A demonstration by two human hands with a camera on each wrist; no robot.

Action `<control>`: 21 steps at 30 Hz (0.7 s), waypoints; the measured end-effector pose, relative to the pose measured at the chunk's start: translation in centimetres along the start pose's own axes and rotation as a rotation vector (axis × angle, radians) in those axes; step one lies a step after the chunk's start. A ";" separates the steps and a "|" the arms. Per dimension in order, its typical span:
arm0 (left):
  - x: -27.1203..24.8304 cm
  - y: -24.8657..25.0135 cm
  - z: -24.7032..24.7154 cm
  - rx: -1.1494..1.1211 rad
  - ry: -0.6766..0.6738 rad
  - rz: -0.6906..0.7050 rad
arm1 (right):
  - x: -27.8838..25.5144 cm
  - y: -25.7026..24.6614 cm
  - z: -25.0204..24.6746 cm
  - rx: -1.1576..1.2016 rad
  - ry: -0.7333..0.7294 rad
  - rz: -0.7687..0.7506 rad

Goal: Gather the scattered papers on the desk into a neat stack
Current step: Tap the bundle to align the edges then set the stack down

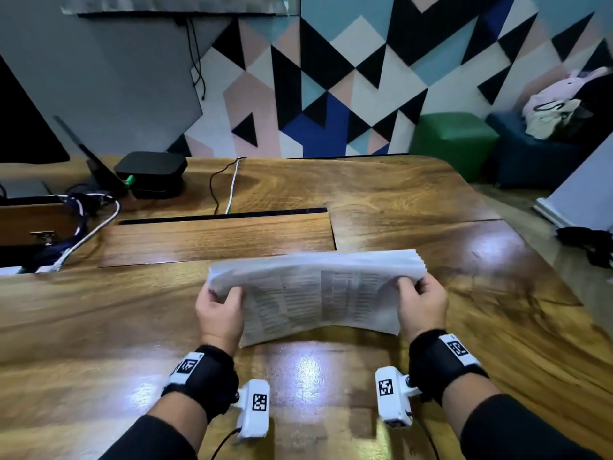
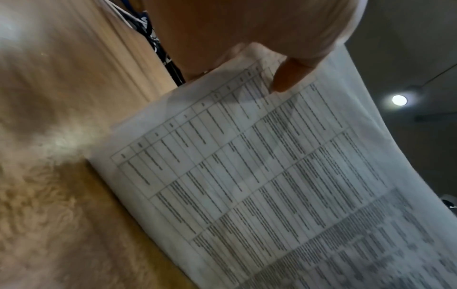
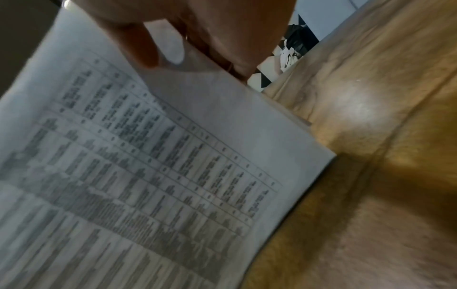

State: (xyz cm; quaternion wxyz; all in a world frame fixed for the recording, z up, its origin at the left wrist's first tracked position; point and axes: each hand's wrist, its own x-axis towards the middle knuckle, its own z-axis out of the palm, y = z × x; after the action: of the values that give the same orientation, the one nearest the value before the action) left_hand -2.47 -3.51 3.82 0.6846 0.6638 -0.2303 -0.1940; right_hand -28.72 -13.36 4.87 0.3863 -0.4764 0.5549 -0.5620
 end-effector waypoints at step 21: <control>-0.2 -0.7 -1.3 0.161 -0.089 -0.233 | -0.6 0.1 -0.1 -0.152 -0.187 0.164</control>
State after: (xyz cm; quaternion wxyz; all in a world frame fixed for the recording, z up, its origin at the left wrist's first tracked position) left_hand -1.88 -2.37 3.13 0.5911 0.7295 -0.1968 -0.2821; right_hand -28.64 -12.80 4.76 0.4439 -0.5073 0.5946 -0.4382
